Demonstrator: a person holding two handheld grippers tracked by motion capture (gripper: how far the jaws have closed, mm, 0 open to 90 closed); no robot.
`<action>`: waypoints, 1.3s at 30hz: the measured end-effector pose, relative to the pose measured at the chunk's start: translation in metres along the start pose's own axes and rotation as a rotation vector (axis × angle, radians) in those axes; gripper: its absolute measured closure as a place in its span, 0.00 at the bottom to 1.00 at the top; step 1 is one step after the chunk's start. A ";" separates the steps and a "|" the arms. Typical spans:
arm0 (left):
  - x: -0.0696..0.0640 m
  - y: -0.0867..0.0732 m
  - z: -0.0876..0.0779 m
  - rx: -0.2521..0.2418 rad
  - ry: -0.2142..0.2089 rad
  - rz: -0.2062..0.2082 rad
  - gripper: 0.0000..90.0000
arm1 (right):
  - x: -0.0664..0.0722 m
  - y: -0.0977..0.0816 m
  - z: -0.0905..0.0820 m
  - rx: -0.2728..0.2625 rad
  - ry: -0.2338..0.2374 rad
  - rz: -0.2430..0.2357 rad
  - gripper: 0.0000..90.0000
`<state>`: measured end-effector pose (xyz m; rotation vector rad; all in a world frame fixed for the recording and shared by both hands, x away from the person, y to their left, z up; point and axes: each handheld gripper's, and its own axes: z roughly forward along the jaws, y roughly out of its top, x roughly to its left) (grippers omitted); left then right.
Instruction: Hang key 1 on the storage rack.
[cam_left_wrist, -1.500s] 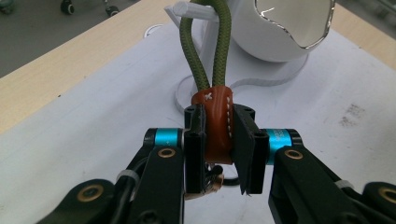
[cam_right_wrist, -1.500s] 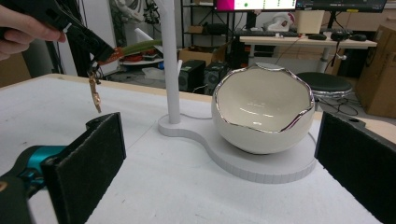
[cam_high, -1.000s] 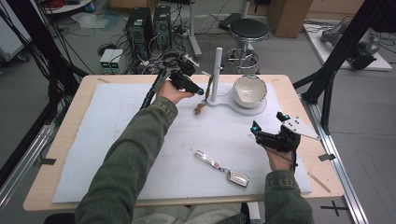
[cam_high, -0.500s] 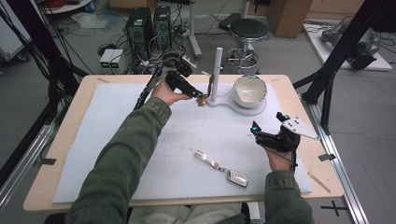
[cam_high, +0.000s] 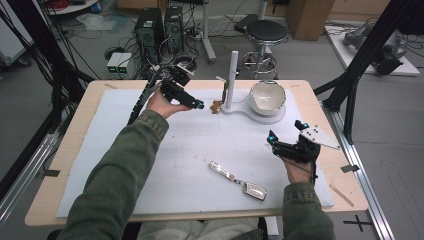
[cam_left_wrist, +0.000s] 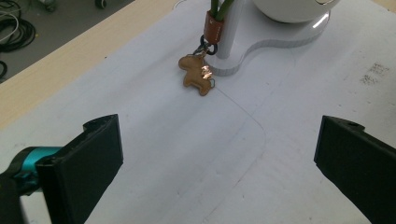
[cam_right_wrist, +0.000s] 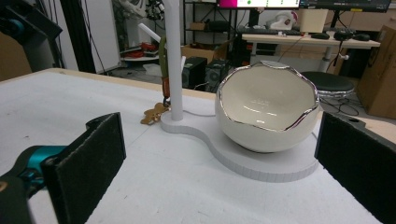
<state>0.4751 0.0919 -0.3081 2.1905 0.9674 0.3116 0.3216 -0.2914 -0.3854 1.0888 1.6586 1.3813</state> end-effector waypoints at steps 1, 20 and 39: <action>0.001 -0.002 -0.002 0.001 0.001 -0.005 0.02 | 0.000 0.000 0.000 0.001 0.000 -0.002 0.01; 0.009 -0.038 -0.023 0.044 0.042 -0.014 0.02 | -0.001 0.000 -0.001 0.000 -0.004 -0.004 0.01; 0.020 -0.079 -0.051 -0.016 0.093 -0.039 0.02 | 0.001 0.000 -0.001 0.006 -0.006 -0.006 0.01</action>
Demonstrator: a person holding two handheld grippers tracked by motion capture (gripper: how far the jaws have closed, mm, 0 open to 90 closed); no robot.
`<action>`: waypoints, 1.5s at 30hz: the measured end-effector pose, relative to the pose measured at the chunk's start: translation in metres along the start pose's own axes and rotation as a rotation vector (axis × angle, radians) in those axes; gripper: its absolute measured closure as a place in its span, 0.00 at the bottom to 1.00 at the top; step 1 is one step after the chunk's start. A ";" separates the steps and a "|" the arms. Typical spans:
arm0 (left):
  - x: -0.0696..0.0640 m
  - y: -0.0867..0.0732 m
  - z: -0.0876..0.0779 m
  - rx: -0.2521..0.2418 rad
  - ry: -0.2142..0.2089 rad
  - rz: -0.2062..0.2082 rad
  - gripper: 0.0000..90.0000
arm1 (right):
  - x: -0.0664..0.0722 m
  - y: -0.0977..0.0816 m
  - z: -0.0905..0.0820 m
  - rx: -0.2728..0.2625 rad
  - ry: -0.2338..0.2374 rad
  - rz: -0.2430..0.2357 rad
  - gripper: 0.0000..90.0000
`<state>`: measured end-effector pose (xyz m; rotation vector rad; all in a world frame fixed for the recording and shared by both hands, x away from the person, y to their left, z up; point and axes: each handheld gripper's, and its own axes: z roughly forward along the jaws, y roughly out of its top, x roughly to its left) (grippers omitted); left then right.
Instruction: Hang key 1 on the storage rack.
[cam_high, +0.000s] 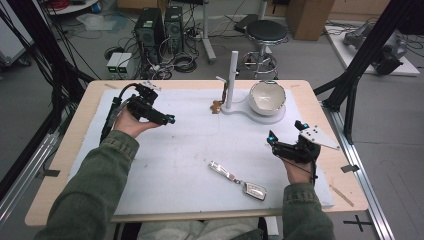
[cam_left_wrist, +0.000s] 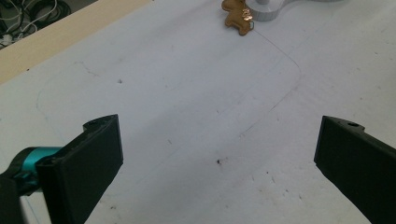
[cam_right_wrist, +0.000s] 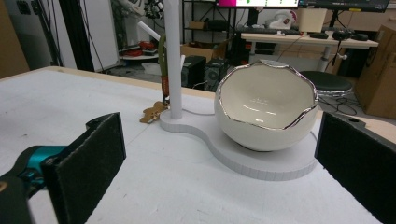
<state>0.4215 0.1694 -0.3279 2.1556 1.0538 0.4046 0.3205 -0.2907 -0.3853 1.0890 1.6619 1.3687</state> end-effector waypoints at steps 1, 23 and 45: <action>0.000 -0.003 -0.002 -0.009 0.002 -0.001 0.02 | 0.000 0.000 0.000 0.002 -0.001 0.004 0.01; 0.009 -0.067 -0.044 -0.087 0.051 -0.062 0.02 | -0.002 0.000 0.000 0.001 -0.007 0.017 0.01; 0.022 -0.137 -0.073 -0.265 0.197 -0.180 0.02 | -0.001 0.000 -0.001 0.003 -0.009 0.018 0.01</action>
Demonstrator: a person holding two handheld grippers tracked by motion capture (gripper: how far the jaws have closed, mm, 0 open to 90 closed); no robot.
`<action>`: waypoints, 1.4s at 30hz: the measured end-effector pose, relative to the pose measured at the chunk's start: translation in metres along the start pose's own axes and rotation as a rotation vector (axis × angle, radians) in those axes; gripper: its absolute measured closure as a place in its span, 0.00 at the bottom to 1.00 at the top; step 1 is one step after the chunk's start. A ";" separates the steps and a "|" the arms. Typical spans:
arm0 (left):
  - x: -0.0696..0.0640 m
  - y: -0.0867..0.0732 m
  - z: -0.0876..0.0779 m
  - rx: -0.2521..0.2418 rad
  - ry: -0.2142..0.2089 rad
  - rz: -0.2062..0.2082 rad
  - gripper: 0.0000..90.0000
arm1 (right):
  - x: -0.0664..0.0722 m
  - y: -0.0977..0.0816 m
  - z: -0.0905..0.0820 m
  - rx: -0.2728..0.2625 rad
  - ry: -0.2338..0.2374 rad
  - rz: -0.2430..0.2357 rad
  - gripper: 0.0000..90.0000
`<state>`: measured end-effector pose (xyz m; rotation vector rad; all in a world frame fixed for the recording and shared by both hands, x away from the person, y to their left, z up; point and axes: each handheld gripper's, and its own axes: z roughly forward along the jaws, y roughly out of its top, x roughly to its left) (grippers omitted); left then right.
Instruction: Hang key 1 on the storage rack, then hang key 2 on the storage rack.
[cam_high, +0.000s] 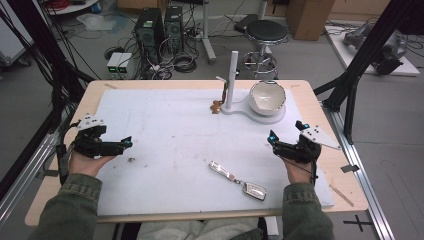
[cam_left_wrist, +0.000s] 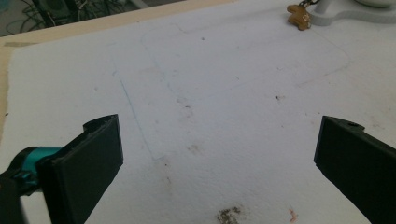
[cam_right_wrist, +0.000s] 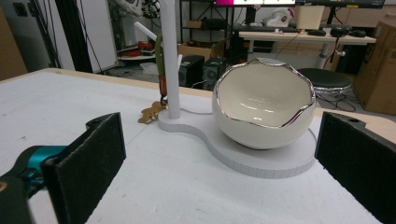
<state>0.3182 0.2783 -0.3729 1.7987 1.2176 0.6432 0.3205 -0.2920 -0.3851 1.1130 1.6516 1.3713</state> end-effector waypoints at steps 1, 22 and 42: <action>0.000 -0.002 -0.001 -0.012 0.013 -0.003 0.02 | 0.000 0.000 0.000 -0.001 0.000 0.000 0.01; 0.018 -0.041 -0.031 -0.221 0.203 -0.120 0.02 | 0.001 0.000 0.000 0.010 0.009 -0.001 0.01; 0.024 -0.060 -0.040 -0.280 0.282 -0.153 0.02 | 0.045 0.014 0.025 0.283 0.358 -0.021 0.01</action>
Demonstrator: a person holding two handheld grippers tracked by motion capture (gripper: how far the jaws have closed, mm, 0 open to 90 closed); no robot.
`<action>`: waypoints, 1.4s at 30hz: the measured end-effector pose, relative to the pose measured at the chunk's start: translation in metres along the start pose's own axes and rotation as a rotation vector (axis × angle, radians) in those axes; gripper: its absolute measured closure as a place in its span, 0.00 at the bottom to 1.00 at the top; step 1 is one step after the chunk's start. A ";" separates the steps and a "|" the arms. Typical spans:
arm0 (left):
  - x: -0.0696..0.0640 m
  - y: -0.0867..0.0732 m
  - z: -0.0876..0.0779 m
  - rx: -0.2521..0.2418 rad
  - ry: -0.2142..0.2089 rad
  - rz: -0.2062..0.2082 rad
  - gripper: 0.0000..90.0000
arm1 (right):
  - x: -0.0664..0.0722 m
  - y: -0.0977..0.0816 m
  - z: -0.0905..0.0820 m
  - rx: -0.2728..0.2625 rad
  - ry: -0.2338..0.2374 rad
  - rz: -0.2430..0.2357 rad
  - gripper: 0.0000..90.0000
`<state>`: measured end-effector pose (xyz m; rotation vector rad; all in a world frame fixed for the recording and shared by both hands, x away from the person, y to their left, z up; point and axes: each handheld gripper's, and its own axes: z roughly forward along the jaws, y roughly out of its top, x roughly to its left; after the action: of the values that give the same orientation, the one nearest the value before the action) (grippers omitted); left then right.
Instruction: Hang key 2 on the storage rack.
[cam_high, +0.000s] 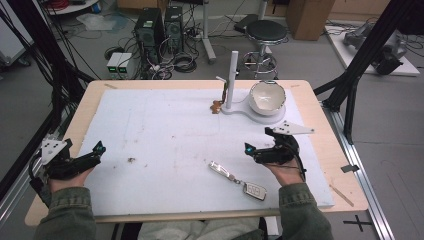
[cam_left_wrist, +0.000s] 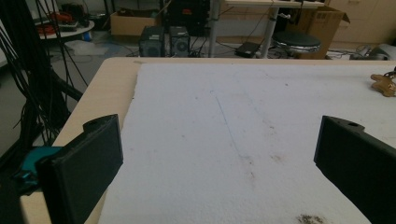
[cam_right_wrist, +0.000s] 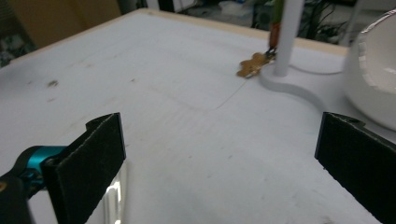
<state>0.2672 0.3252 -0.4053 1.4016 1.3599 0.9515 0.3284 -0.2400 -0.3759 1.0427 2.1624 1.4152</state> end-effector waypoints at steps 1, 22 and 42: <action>0.000 0.000 0.000 0.000 0.000 -0.002 0.02 | 0.003 0.001 0.003 0.021 0.018 -0.005 0.01; 0.003 -0.003 -0.002 0.004 -0.031 -0.056 0.02 | 0.038 0.000 0.050 0.252 0.127 -0.103 0.01; 0.004 -0.003 -0.001 0.003 -0.033 -0.057 0.02 | 0.059 -0.014 0.082 0.442 0.228 -0.138 0.07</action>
<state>0.2653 0.3288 -0.4083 1.3679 1.3701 0.8863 0.3360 -0.1476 -0.4190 0.8778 2.7385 1.0614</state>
